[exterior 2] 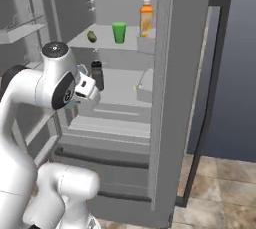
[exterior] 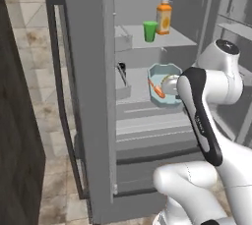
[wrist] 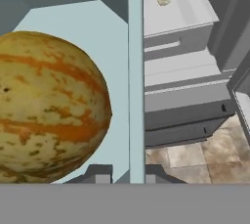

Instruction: Place the tupperware on the second highest shelf of the fridge. Make space for the tupperware among the existing items by rearranging them on the shelves if needed. Close the fridge door when finished.

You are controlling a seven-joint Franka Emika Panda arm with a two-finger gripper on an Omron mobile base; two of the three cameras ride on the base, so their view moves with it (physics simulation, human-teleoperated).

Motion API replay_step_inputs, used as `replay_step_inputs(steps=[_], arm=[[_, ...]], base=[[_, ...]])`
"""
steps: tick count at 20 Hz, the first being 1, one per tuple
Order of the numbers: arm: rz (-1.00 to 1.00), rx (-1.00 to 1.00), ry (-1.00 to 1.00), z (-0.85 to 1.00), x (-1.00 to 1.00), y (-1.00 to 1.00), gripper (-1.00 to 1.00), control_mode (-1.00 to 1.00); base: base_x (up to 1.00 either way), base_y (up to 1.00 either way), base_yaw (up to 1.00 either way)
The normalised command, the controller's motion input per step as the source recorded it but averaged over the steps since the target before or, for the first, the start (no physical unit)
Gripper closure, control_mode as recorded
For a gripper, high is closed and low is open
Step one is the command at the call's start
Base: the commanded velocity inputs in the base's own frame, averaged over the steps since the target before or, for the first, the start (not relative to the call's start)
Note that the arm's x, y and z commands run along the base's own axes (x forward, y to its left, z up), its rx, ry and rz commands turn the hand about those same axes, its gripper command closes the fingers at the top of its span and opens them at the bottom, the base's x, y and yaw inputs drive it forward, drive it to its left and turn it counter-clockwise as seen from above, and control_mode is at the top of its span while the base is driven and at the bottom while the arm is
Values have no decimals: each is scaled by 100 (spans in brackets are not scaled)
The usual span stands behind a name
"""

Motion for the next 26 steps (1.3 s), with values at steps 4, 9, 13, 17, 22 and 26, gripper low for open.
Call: replay_step_inputs(steps=[4,9,13,17,22,26], arm=[[0,0,0,0,0,0,100,100],[0,0,0,0,0,0,100,100],[0,0,0,0,0,0,100,100],[0,0,0,0,0,0,100,100],[-3,-8,10,-78,2,3,100,-100],[-9,-4,10,-57,1,1,100,-100]], base=[[60,39,-28],[59,-17,-7],[44,-39,0],[14,-22,0],[0,0,0],[0,0,0]])
